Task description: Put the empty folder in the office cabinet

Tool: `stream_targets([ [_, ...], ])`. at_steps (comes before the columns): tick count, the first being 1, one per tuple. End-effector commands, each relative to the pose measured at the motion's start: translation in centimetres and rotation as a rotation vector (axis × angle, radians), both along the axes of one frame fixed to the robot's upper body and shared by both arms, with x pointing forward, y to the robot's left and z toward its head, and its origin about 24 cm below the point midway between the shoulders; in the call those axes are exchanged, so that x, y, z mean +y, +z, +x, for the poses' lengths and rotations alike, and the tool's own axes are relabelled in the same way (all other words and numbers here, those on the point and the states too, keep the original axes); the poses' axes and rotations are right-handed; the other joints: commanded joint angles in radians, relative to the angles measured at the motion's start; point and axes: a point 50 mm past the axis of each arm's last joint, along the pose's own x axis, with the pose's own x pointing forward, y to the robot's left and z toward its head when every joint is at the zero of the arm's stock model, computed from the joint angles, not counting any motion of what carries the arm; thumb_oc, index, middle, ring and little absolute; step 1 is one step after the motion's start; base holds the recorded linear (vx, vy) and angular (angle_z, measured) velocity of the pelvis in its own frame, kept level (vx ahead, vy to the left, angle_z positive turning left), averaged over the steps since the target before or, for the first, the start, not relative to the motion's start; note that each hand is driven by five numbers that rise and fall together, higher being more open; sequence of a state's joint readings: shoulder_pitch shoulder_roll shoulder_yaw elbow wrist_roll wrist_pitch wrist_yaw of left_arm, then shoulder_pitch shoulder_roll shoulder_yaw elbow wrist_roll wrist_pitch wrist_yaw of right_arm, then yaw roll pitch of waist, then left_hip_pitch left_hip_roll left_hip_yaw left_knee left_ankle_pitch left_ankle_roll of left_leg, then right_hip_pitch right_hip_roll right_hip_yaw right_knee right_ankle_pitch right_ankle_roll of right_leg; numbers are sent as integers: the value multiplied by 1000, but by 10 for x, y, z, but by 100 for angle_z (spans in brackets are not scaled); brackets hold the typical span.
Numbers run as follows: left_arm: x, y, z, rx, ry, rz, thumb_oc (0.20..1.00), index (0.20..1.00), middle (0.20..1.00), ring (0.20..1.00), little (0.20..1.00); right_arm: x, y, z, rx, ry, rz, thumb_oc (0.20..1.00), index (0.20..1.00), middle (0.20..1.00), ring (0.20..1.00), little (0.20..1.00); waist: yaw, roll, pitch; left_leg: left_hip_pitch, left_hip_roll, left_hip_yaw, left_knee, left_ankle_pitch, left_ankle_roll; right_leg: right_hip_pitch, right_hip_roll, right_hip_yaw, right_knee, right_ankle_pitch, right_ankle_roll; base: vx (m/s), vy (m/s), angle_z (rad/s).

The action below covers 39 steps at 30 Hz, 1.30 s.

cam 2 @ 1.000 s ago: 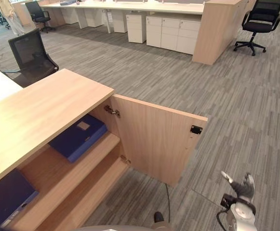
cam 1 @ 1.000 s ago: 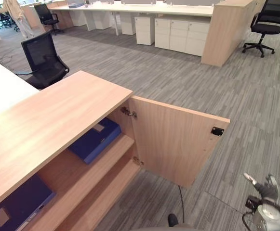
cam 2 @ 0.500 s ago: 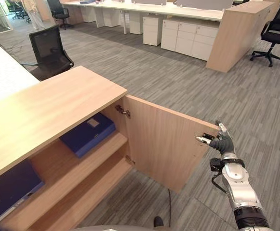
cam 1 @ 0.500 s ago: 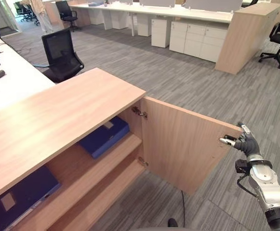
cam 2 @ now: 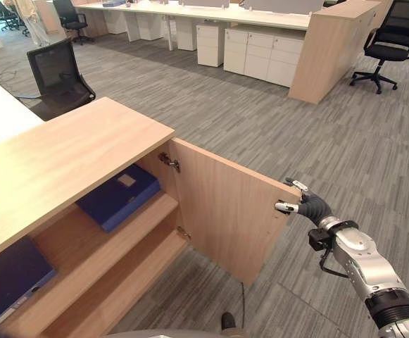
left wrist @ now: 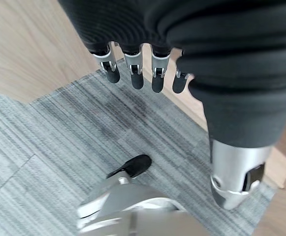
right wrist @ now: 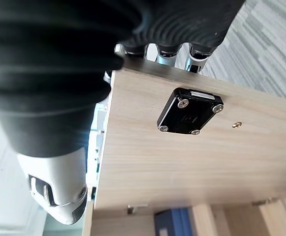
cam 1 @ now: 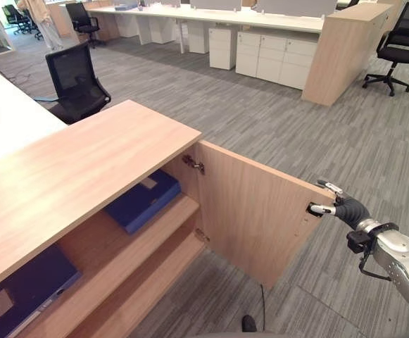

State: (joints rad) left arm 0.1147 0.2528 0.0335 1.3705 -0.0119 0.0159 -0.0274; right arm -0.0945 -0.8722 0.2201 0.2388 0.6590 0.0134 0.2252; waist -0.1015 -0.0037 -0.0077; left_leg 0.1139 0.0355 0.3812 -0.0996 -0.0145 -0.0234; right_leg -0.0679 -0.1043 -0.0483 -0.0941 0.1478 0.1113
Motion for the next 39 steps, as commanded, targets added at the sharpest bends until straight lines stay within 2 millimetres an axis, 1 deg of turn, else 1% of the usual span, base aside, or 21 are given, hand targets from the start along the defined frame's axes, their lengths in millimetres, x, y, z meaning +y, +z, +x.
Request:
stream_targets([
  [1,18,6,19,-38,-83,53,1000,1000,1000,1000,1000,122,-1,9,3,554,277,1000,1000,1000,1000,1000,103,-23,-9,-67,-4,-112,12,11,-5,17,1,-36,7,-50,41,15,-9,-23],
  [2,19,6,18,-37,-85,54,1000,1000,1000,1000,1000,136,-2,4,24,621,311,1000,1000,1000,1000,1000,107,-22,-8,-66,-3,-111,12,11,-5,17,-2,-40,7,-47,41,11,-3,-15],
  [3,19,6,18,-37,-85,54,1000,1000,1000,1000,1000,136,-2,4,24,621,311,1000,1000,1000,1000,1000,106,-22,-8,-66,-3,-111,12,11,-5,17,-2,-40,7,-47,41,16,-3,-16],
  [6,20,7,17,-41,-85,58,1000,1000,1000,1000,1000,163,2,-5,34,737,408,1000,1000,1000,1000,1000,116,-21,-7,-65,-2,-109,12,10,-4,18,-6,-48,7,-41,44,25,4,-9],
  [7,20,7,14,-37,-86,59,1000,1000,1000,1000,1000,178,4,-10,37,777,492,1000,1000,1000,1000,1000,121,-22,-7,-66,-1,-110,12,11,-4,17,-9,-53,7,-38,46,0,0,0],
  [8,20,7,14,-37,-86,59,1000,1000,1000,1000,1000,178,4,-10,37,777,492,1000,1000,1000,1000,1000,121,-22,-7,-66,-1,-110,12,11,-4,17,-9,-53,7,-38,46,0,0,0],
  [10,18,6,4,-11,-89,55,1000,1000,1000,1000,1000,197,9,-18,39,809,652,1000,1000,1000,1000,1000,133,-22,-6,-70,0,-116,12,14,-4,17,-14,-64,7,-35,49,7,7,4],
  [11,18,6,4,-10,-89,55,1000,1000,1000,1000,1000,197,9,-18,39,809,652,1000,1000,1000,1000,1000,132,-23,-7,-71,0,-116,12,14,-4,17,-15,-65,7,-35,49,16,14,11],
  [15,13,4,-4,5,-92,56,1000,1000,1000,1000,1000,222,7,-26,65,801,849,1000,1000,1000,1000,1000,153,-26,-8,-71,-1,-123,12,14,-4,20,-21,-82,7,-35,50,15,16,19],
  [17,12,4,-4,4,-92,58,1000,1000,1000,1000,1000,227,6,-26,72,789,893,1000,1000,1000,1000,1000,158,-26,-9,-70,-1,-123,12,14,-4,23,-22,-86,7,-35,50,21,23,22],
  [18,10,3,-4,3,-94,61,1000,1000,1000,1000,1000,237,1,-29,114,768,963,1000,1000,1000,1000,1000,167,-28,-9,-70,-3,-125,12,14,-4,26,-25,-94,7,-34,50,12,23,31],
  [24,8,2,-5,6,-105,67,1000,1000,1000,1000,1000,251,-11,-37,192,728,1088,1000,1000,1000,1000,1000,184,-30,-8,-74,-10,-139,12,15,-3,31,-31,-112,7,-32,51,1,31,16],
  [27,3,1,-5,4,-106,62,1000,1000,1000,1000,1000,266,-22,-47,287,708,1187,1000,1000,1000,1000,1000,198,-29,-6,-81,-18,-150,12,16,0,28,-42,-126,7,-27,54,-28,56,5],
  [30,1,1,-4,2,-114,58,1000,1000,1000,1000,1000,268,-28,-48,313,701,1158,1000,1000,1000,1000,1000,205,-29,-5,-87,-24,-159,12,17,1,26,-49,-135,7,-23,55,-30,50,8],
  [33,1,1,-1,-7,-121,53,1000,1000,1000,1000,1000,255,-37,-47,309,679,1094,1000,1000,1000,1000,1000,211,-30,-1,-103,-36,-184,12,21,4,23,-60,-148,7,-19,55,-54,57,23],
  [34,2,1,1,-10,-142,54,1000,1000,1000,1000,1000,236,-44,-46,274,623,1038,1000,1000,1000,1000,1000,209,-30,3,-114,-44,-205,12,25,7,21,-68,-157,7,-18,56,-50,61,31],
  [35,2,1,1,-9,-143,53,1000,1000,1000,1000,1000,235,-44,-46,274,622,1038,1000,1000,1000,1000,1000,208,-29,2,-115,-44,-207,12,25,7,21,-69,-159,7,-18,56,-62,67,37],
  [36,1,1,4,-12,-193,51,1000,1000,1000,1000,1000,221,-48,-45,245,572,1002,1000,1000,1000,1000,1000,198,-26,5,-122,-50,-218,12,27,10,19,-72,-157,7,-17,58,-43,48,57],
  [37,-5,0,13,-27,-250,35,1000,1000,1000,1000,1000,211,-49,-44,215,546,954,1000,1000,1000,1000,1000,185,-24,8,-125,-55,-227,12,29,13,17,-75,-150,12,-19,60,-73,109,65],
  [38,-16,-2,30,-56,-343,-3,1000,1000,1000,1000,1000,197,-62,-49,235,495,853,1000,1000,1000,1000,1000,162,-15,15,-127,-66,-244,12,30,22,-3,-86,-134,68,-44,58,-79,136,56],
  [39,-18,-1,45,-91,-371,-15,1000,1000,1000,1000,1000,177,-78,-50,273,416,720,1000,1000,1000,1000,1000,148,-3,39,-124,-77,-286,12,34,33,-20,-107,-118,162,-79,51,-76,121,54],
])
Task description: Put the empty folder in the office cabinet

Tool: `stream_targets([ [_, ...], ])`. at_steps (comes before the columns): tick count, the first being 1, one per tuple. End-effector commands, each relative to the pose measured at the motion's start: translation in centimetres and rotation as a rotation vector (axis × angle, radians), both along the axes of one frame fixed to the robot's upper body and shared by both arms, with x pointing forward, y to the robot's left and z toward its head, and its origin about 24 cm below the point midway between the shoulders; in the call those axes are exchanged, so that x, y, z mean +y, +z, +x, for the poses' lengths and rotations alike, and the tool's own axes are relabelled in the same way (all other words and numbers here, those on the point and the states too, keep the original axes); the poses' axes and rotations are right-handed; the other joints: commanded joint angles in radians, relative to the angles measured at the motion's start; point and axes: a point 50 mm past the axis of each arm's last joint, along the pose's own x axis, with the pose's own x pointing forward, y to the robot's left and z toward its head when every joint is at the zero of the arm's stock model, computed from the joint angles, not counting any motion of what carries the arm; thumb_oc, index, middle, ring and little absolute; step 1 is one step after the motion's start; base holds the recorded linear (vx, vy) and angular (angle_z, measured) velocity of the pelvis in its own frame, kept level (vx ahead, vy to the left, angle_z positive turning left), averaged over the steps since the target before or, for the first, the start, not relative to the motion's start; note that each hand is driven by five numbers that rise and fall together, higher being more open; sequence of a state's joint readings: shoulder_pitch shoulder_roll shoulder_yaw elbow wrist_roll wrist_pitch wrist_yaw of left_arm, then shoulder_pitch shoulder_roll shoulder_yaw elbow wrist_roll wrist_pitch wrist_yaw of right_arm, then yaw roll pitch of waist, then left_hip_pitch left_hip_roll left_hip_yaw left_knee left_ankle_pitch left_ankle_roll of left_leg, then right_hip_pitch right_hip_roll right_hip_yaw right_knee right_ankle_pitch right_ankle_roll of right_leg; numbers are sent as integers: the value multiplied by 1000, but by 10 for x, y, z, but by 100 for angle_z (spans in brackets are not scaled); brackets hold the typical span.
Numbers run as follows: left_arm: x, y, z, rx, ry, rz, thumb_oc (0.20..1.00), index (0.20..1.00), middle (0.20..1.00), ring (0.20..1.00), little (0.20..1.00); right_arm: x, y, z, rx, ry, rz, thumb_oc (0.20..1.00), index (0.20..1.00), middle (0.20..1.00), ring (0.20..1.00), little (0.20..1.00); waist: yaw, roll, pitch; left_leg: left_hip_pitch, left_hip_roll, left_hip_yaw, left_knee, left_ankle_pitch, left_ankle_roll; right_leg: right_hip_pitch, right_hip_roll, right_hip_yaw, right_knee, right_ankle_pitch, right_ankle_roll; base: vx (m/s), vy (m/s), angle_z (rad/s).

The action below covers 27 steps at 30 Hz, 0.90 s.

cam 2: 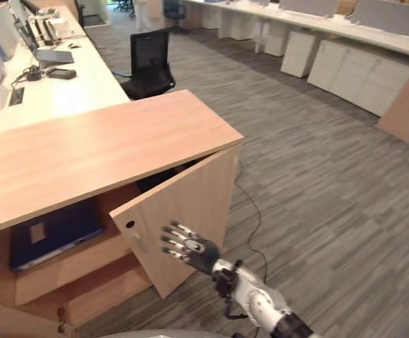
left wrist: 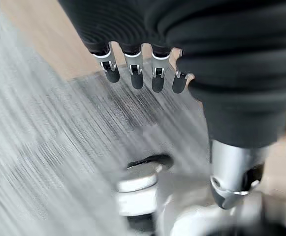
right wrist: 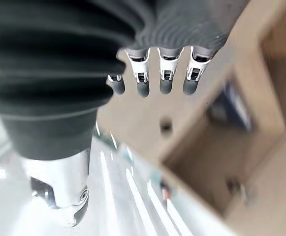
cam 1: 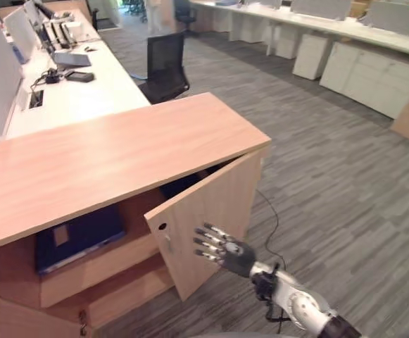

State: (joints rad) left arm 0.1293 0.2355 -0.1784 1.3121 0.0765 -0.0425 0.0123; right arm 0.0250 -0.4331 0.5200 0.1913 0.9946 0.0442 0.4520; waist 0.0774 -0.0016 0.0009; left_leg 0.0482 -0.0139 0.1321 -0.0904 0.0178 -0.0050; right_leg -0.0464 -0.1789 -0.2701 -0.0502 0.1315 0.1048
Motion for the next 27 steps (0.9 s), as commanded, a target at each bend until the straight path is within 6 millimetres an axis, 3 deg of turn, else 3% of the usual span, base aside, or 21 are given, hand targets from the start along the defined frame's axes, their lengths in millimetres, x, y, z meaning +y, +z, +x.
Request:
stream_targets([
  [1,1,3,40,-73,-73,-24,1000,1000,1000,1000,1000,-2,-4,10,-80,7,-178,1000,1000,1000,1000,1000,-44,-1,36,-61,-33,-67,3,5,18,-48,-35,125,150,-70,56,-60,45,69],
  [2,-2,4,47,-89,-88,-33,1000,1000,1000,1000,1000,-22,-14,9,-65,-48,-296,1000,1000,1000,1000,1000,-69,5,40,-65,-37,-108,3,10,18,-58,-19,181,173,-81,50,-72,-27,88],
  [3,-7,4,53,-108,-96,-46,1000,1000,1000,1000,1000,-47,-33,6,-16,-114,-484,1000,1000,1000,1000,1000,-108,16,47,-75,-41,-155,3,22,18,-90,58,352,174,-105,44,-76,-60,143],
  [4,-8,3,53,-106,-105,-46,1000,1000,1000,1000,1000,-60,-45,-1,34,-148,-574,1000,1000,1000,1000,1000,-124,17,48,-88,-47,-188,3,32,17,-112,108,454,167,-111,42,-56,-140,258],
  [5,-7,3,53,-93,-109,-39,1000,1000,1000,1000,1000,-80,-76,-19,201,-230,-714,1000,1000,1000,1000,1000,-128,7,43,-112,-59,-236,3,42,8,-113,150,547,136,-104,42,18,-180,287],
  [6,-7,2,48,-74,-98,-32,1000,1000,1000,1000,1000,-82,-87,-26,272,-251,-744,1000,1000,1000,1000,1000,-125,4,37,-115,-62,-261,3,44,4,-103,142,524,124,-102,36,59,-349,237],
  [7,-6,2,45,-58,-65,-25,1000,1000,1000,1000,1000,-96,-108,-46,427,-291,-839,1000,1000,1000,1000,1000,-121,6,33,-124,-59,-318,3,54,-12,-84,152,495,118,-112,18,76,-336,114],
  [9,2,2,39,-41,57,2,1000,1000,1000,1000,1000,-100,-129,-77,642,-377,-868,1000,1000,1000,1000,1000,-111,5,22,-127,-46,-362,3,57,-28,-49,157,446,83,-118,0,126,-378,166],
  [10,4,2,36,-36,107,10,1000,1000,1000,1000,1000,-102,-132,-83,703,-438,-851,1000,1000,1000,1000,1000,-109,5,21,-125,-40,-376,3,58,-35,-39,160,429,76,-123,-5,170,-500,212],
  [11,6,2,35,-44,210,16,1000,1000,1000,1000,1000,-106,-141,-110,831,-467,-912,1000,1000,1000,1000,1000,-95,2,20,-125,-23,-427,3,68,-56,-15,167,366,60,-135,-20,135,-489,154],
  [14,7,4,42,-82,288,14,1000,1000,1000,1000,1000,-108,-144,-122,863,-463,-965,1000,1000,1000,1000,1000,-83,-4,25,-121,1,-496,3,81,-84,19,180,279,47,-159,-37,66,-351,106],
  [16,5,5,55,-131,314,0,1000,1000,1000,1000,1000,-114,-141,-119,823,-444,-1019,1000,1000,1000,1000,1000,-78,-4,55,-149,10,-537,15,103,-105,31,179,201,52,-180,-46,-118,-194,132],
  [19,2,5,59,-156,346,-3,1000,1000,1000,1000,1000,-130,-137,-117,808,-454,-1087,1000,1000,1000,1000,1000,-84,-7,88,-188,126,-161,37,77,-77,42,149,117,61,-201,-42,-114,-35,125],
  [21,3,6,60,-165,354,-5,1000,1000,1000,1000,1000,-132,-137,-119,830,-472,-1089,1000,1000,1000,1000,1000,-90,-8,83,-186,187,-7,51,90,-85,56,139,62,56,-211,-48,5,-35,104],
  [22,4,5,58,-165,373,-7,1000,1000,1000,1000,1000,-133,-138,-124,857,-472,-1088,1000,1000,1000,1000,1000,-87,-4,76,-173,219,40,64,111,-99,75,130,12,49,-213,-52,48,-20,114],
  [27,5,3,43,-134,413,-6,1000,1000,1000,1000,1000,-130,-141,-140,906,-433,-1092,1000,1000,1000,1000,1000,-75,-3,62,-138,241,44,73,108,-114,108,113,-38,35,-217,-57,51,36,83],
])
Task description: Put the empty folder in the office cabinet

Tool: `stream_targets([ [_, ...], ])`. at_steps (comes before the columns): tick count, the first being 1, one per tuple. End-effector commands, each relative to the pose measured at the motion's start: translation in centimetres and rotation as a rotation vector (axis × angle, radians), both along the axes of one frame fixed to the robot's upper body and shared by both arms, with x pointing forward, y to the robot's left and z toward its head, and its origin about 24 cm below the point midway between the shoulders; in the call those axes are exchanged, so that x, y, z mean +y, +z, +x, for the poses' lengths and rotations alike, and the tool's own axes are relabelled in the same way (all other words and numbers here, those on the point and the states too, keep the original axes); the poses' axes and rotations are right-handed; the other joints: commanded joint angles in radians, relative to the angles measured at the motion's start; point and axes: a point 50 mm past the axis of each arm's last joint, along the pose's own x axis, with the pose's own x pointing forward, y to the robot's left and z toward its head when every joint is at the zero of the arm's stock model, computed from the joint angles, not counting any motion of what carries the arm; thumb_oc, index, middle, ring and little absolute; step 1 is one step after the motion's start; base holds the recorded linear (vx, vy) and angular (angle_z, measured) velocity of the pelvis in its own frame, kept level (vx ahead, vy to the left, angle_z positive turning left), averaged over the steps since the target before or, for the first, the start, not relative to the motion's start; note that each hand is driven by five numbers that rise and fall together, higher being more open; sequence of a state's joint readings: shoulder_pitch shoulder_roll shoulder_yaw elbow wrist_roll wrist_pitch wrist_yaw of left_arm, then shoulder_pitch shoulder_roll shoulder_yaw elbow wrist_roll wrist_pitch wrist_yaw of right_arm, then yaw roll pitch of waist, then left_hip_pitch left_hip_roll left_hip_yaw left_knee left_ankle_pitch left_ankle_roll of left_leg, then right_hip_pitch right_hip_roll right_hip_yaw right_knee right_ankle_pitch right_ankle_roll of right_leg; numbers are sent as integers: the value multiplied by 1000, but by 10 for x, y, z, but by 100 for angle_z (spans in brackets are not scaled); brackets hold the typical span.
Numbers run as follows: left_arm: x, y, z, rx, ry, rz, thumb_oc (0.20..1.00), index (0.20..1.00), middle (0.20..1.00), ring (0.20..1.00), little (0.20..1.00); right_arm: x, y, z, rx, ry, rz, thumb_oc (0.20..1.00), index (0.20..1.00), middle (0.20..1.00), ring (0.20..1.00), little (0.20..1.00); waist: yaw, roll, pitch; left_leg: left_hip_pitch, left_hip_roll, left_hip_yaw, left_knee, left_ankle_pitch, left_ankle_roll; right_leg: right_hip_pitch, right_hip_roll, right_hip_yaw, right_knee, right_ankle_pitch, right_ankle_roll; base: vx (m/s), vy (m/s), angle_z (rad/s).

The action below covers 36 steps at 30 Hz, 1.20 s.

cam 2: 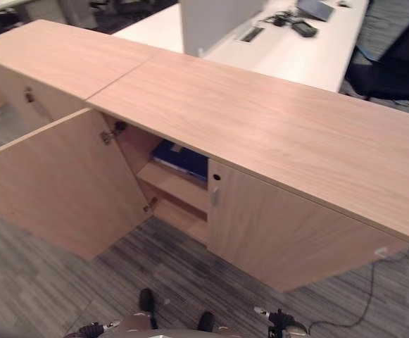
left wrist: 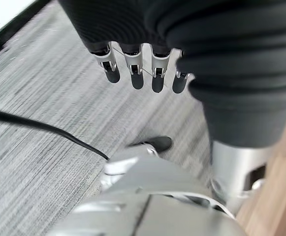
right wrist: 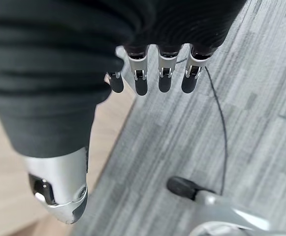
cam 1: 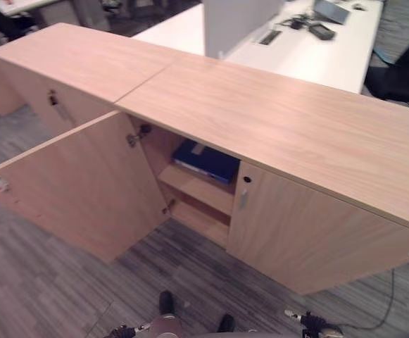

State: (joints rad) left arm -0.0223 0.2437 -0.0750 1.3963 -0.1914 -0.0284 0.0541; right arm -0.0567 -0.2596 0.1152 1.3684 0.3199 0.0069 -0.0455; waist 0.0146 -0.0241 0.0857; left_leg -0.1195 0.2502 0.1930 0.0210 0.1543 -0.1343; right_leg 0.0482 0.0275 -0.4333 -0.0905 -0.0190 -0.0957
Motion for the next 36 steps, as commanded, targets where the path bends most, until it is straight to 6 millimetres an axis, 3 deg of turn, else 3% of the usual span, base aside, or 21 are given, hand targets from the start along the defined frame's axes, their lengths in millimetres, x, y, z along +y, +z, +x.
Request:
stream_targets([
  [1,-8,-3,-9,5,87,-35,1000,1000,1000,1000,1000,0,-4,-25,71,0,-1,1000,1000,1000,1000,1000,-5,25,-32,55,-7,-11,-64,-16,8,21,-95,106,71,-70,144,82,122,41],
  [3,-6,-4,-16,17,112,-33,1000,1000,1000,1000,1000,5,-6,-31,72,-28,17,1000,1000,1000,1000,1000,6,27,-44,66,9,-11,-101,13,-5,39,-89,89,52,-72,149,69,101,39],
  [8,-1,-2,-15,-2,140,-22,1000,1000,1000,1000,1000,5,-6,-33,64,-55,26,1000,1000,1000,1000,1000,21,18,-46,57,5,-17,-106,6,-5,42,-108,68,40,-58,164,7,153,24],
  [11,5,1,-4,-41,156,0,1000,1000,1000,1000,1000,3,-6,-32,62,-69,20,1000,1000,1000,1000,1000,32,1,-32,22,-7,-12,-18,-62,-4,50,-148,50,34,-43,189,6,271,21],
  [13,4,1,-4,-39,155,1,1000,1000,1000,1000,1000,2,-5,-33,68,-73,16,1000,1000,1000,1000,1000,35,1,-31,23,-15,-8,-12,-80,4,49,-161,48,29,-34,198,-27,273,34],
  [14,3,0,-5,-30,134,5,1000,1000,1000,1000,1000,1,-5,-33,62,-97,18,1000,1000,1000,1000,1000,37,7,-41,36,-55,-19,-24,-109,25,47,-202,35,26,-5,220,-7,261,24],
  [16,2,0,-2,-37,125,7,1000,1000,1000,1000,1000,1,-5,-33,54,-127,24,1000,1000,1000,1000,1000,35,8,-49,35,-81,-26,-28,-121,35,49,-230,25,27,8,235,11,413,22],
  [17,0,1,5,-50,109,8,1000,1000,1000,1000,1000,0,-5,-32,39,-179,30,1000,1000,1000,1000,1000,30,7,-61,26,-141,-34,-37,-128,69,37,-290,5,46,37,252,43,575,40],
  [18,0,2,9,-59,103,8,1000,1000,1000,1000,1000,-2,-4,-31,31,-198,28,1000,1000,1000,1000,1000,28,12,-62,28,-172,-41,-42,-138,86,28,-326,0,78,46,262,100,537,65],
  [21,5,4,15,-74,92,27,1000,1000,1000,1000,1000,-3,-3,-27,14,-223,29,1000,1000,1000,1000,1000,22,21,-51,40,-200,-57,-36,-168,100,10,-362,24,170,48,265,63,257,65],
  [22,5,6,25,-103,56,37,1000,1000,1000,1000,1000,-1,-3,-19,-11,-228,39,1000,1000,1000,1000,1000,-5,36,-29,33,-217,-67,-34,-149,122,-52,-307,115,232,36,226,-26,208,55],
  [24,4,7,28,-112,31,41,1000,1000,1000,1000,1000,7,-4,-14,-27,-219,55,1000,1000,1000,1000,1000,-11,47,-26,50,-223,-64,-52,-138,130,-86,-216,185,238,-32,204,48,155,59],
  [25,1,6,29,-121,25,32,1000,1000,1000,1000,1000,13,-5,-8,-54,-208,75,1000,1000,1000,1000,1000,-22,42,-17,65,-240,-69,-75,-129,132,-109,-122,236,224,-68,185,69,33,31],
  [29,-6,5,31,-128,35,13,1000,1000,1000,1000,1000,14,-5,-7,-56,-204,69,1000,1000,1000,1000,1000,-24,25,-20,76,-269,-86,-92,-134,129,-85,-65,269,154,-55,163,60,-23,26],
  [32,-9,5,33,-141,52,1,1000,1000,1000,1000,1000,13,-5,-13,-42,-216,59,1000,1000,1000,1000,1000,-26,12,-18,56,-264,-76,-31,-159,110,-57,-64,262,112,-42,158,49,-65,56],
  [33,12,9,27,-144,70,5,1000,1000,1000,1000,1000,0,-3,-16,-51,-242,45,1000,1000,1000,1000,1000,-24,9,4,-9,-242,-66,80,-164,90,-45,-79,247,109,-42,154,-70,25,21],
  [34,26,14,29,-179,86,44,1000,1000,1000,1000,1000,-9,0,-19,-48,-282,19,1000,1000,1000,1000,1000,-22,10,12,-38,-218,-52,108,-157,79,-46,-90,235,109,-42,151,-71,24,30],
  [36,29,16,30,-182,93,60,1000,1000,1000,1000,1000,-13,1,-16,-54,-281,8,1000,1000,1000,1000,1000,-20,9,16,-62,-194,-50,141,-154,79,-45,-95,231,105,-42,149,-35,36,56],
])
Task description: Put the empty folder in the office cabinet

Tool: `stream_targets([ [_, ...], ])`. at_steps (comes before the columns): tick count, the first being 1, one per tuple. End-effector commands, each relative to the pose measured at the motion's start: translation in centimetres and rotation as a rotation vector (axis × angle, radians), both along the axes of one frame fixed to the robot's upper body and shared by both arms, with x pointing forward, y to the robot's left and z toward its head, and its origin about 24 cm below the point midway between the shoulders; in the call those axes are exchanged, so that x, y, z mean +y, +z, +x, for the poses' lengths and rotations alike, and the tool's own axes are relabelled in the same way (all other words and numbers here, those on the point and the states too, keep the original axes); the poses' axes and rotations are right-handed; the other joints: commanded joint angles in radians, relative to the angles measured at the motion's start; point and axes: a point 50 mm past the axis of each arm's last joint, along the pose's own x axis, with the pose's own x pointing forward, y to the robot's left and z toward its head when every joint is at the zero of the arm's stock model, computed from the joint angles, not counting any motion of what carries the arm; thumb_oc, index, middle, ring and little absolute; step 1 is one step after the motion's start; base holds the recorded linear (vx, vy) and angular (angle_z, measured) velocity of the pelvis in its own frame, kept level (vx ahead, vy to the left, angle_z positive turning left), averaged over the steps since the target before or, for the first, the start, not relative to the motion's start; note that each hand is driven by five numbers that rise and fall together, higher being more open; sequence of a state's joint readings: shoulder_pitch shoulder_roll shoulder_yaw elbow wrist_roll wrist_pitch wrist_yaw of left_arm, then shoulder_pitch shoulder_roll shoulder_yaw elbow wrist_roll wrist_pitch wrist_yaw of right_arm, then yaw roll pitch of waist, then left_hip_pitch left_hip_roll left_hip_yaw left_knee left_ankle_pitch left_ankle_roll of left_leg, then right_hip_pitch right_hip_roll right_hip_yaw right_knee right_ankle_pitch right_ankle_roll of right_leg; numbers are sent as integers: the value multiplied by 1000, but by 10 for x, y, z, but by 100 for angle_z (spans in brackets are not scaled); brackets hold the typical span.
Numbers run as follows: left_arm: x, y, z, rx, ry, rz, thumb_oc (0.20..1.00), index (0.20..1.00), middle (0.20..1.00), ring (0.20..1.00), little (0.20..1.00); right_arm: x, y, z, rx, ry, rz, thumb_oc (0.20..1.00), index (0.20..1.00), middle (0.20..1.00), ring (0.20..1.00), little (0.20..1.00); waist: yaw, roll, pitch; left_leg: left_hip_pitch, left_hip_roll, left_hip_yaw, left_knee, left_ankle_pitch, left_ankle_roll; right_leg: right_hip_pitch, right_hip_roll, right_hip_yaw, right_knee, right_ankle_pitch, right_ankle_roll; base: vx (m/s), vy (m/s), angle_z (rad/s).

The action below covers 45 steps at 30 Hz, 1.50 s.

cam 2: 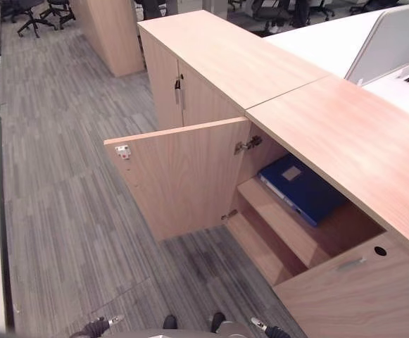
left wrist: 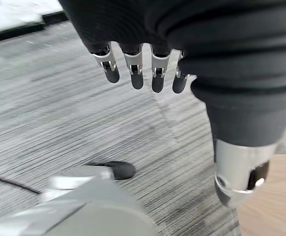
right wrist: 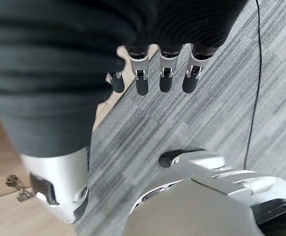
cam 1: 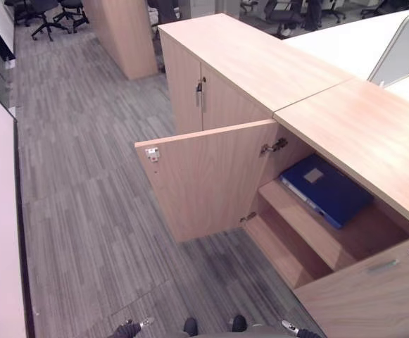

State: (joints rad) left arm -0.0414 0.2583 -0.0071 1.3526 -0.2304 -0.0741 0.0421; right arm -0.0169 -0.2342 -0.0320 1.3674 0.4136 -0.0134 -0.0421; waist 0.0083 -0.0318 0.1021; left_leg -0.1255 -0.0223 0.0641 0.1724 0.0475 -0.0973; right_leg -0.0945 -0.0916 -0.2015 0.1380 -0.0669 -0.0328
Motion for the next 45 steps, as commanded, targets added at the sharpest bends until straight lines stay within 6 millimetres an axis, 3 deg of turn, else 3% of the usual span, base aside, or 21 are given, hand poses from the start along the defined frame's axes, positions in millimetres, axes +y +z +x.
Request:
stream_targets([
  [1,29,12,6,-45,24,78,1000,1000,1000,1000,1000,-17,5,1,-14,-20,-50,1000,1000,1000,1000,1000,-5,11,-3,-68,105,50,-13,-36,44,101,16,3,-142,11,89,12,58,31],
  [2,32,12,4,-44,33,80,1000,1000,1000,1000,1000,-17,5,0,-11,-19,-49,1000,1000,1000,1000,1000,-3,11,-8,-55,120,29,-42,-23,41,105,16,9,-151,14,92,115,119,6],
  [4,37,14,5,-72,107,91,1000,1000,1000,1000,1000,-25,6,-14,37,-36,-67,1000,1000,1000,1000,1000,-3,28,-35,-17,189,-43,-209,64,7,121,18,29,-173,-2,98,226,211,-34],
  [6,32,13,10,-72,121,95,1000,1000,1000,1000,1000,-24,4,-24,56,-52,-65,1000,1000,1000,1000,1000,-18,61,-69,39,204,-16,-260,59,-22,143,26,20,-200,-1,106,233,303,-53],
  [8,52,25,23,-118,120,157,1000,1000,1000,1000,1000,-27,4,-35,66,-78,-60,1000,1000,1000,1000,1000,-29,79,-95,77,174,-10,-260,30,-20,157,-1,29,-225,25,126,144,355,-46],
  [10,51,47,67,-344,95,174,1000,1000,1000,1000,1000,-34,6,-41,84,-134,-69,1000,1000,1000,1000,1000,-27,84,-94,96,125,-4,-260,0,6,150,-46,41,-224,53,154,13,353,-22],
  [12,55,64,87,-468,80,194,1000,1000,1000,1000,1000,-33,6,-44,88,-156,-56,1000,1000,1000,1000,1000,-27,84,-94,113,99,4,-260,-22,25,150,-72,54,-221,65,172,28,259,-18],
  [15,60,76,97,-522,69,218,1000,1000,1000,1000,1000,-32,6,-46,90,-155,-47,1000,1000,1000,1000,1000,-31,81,-94,124,84,11,-260,-34,37,150,-86,66,-221,73,183,12,128,-23],
  [17,67,95,115,-599,29,257,1000,1000,1000,1000,1000,-34,6,-49,98,-160,-42,1000,1000,1000,1000,1000,-38,76,-97,137,69,28,-260,-49,49,147,-103,80,-219,83,199,11,120,-30],
  [19,71,102,124,-617,21,269,1000,1000,1000,1000,1000,-34,6,-50,103,-158,-42,1000,1000,1000,1000,1000,-42,71,-99,145,63,40,-260,-54,54,148,-112,85,-218,88,205,18,79,-26],
  [20,70,113,139,-663,-2,278,1000,1000,1000,1000,1000,-35,6,-52,108,-152,-42,1000,1000,1000,1000,1000,-50,66,-99,149,58,48,-260,-60,59,145,-119,93,-219,96,211,13,65,-16],
  [21,71,113,139,-664,-2,278,1000,1000,1000,1000,1000,-35,6,-52,108,-152,-42,1000,1000,1000,1000,1000,-49,65,-99,149,58,49,-260,-60,60,145,-119,94,-219,96,211,7,67,-14],
  [23,66,123,156,-709,-18,265,1000,1000,1000,1000,1000,-38,7,-53,116,-146,-46,1000,1000,1000,1000,1000,-62,60,-99,153,51,66,-260,-68,66,137,-128,102,-221,108,224,-7,65,-9],
  [30,55,139,183,-781,-51,227,1000,1000,1000,1000,1000,-40,8,-49,101,-152,-48,1000,1000,1000,1000,1000,-85,51,-94,170,42,104,-260,-83,81,121,-140,129,-216,130,240,10,55,-19],
  [34,34,149,203,-839,-105,170,1000,1000,1000,1000,1000,-39,8,-47,101,-151,-43,1000,1000,1000,1000,1000,-102,46,-92,181,36,136,-260,-94,90,108,-146,148,-220,148,250,0,53,-22],
  [39,17,157,216,-878,-162,135,1000,1000,1000,1000,1000,-36,7,-48,108,-152,-32,1000,1000,1000,1000,1000,-112,42,-91,189,32,153,-260,-103,96,99,-151,159,-222,160,258,9,27,-19],
  [45,15,154,221,-850,-144,110,1000,1000,1000,1000,1000,-35,6,-50,120,-143,-22,1000,1000,1000,1000,1000,-124,39,-93,198,33,176,-260,-109,97,93,-150,172,-225,167,265,18,16,-8],
])
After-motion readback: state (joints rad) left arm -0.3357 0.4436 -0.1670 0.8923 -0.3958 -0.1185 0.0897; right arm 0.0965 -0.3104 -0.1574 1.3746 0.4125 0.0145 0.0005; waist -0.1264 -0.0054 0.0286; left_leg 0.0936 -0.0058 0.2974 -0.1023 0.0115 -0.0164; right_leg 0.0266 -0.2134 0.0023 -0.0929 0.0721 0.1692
